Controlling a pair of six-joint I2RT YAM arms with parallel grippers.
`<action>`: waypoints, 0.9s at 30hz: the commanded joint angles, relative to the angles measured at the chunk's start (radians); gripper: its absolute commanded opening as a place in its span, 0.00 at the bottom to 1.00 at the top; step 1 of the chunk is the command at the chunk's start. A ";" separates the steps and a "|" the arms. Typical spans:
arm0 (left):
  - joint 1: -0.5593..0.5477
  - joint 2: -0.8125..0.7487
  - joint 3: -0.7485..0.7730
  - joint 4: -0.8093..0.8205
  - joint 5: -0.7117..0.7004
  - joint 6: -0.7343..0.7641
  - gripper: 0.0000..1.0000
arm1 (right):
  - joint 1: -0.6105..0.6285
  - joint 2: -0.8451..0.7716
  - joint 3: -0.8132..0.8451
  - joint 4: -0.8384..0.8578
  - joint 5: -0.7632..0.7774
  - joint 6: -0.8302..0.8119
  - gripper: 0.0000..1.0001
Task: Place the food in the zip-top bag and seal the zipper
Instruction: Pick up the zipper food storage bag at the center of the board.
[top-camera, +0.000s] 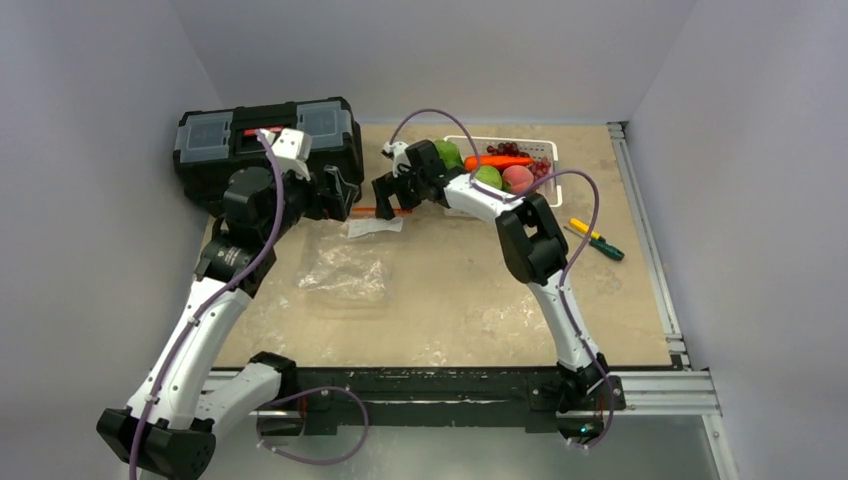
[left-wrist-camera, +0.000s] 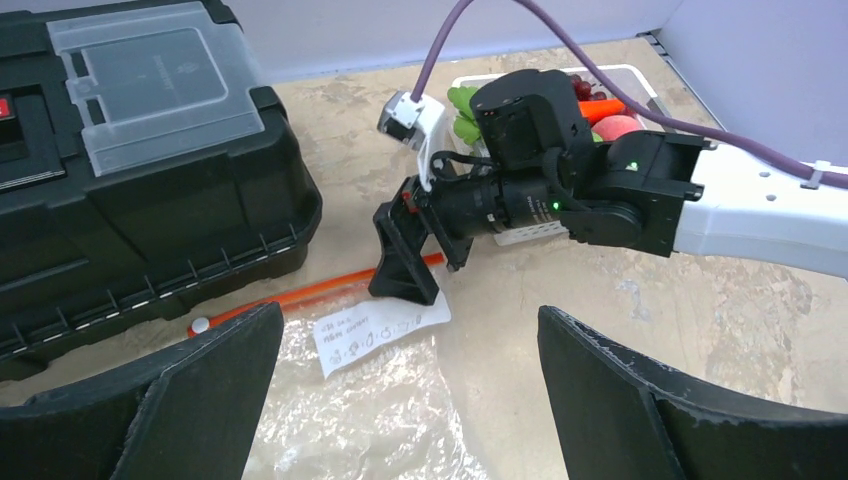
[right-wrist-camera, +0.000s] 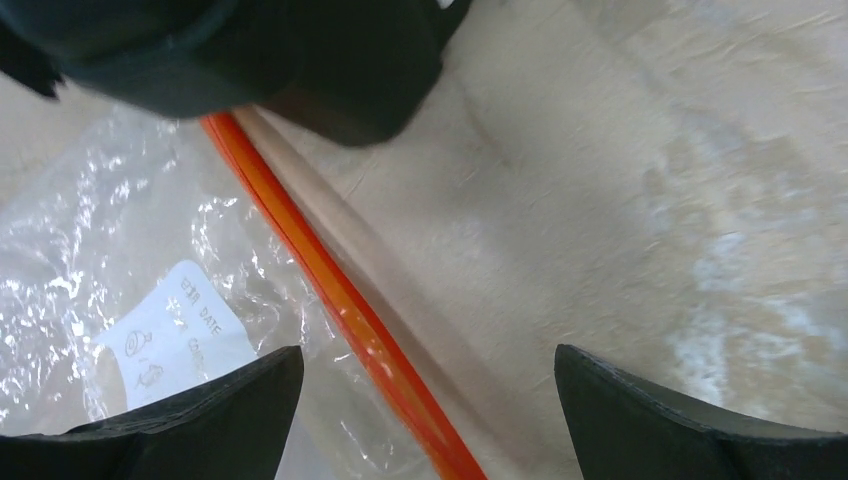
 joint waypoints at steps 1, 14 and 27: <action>-0.004 0.010 0.030 0.043 0.041 0.014 0.98 | 0.004 -0.012 0.042 -0.069 -0.151 -0.042 0.99; -0.003 0.049 0.040 0.042 0.094 -0.003 0.98 | 0.012 -0.252 -0.431 0.241 -0.328 0.151 0.79; -0.016 0.152 0.084 -0.007 0.132 -0.016 0.96 | 0.034 -0.424 -0.788 0.609 -0.307 0.367 0.26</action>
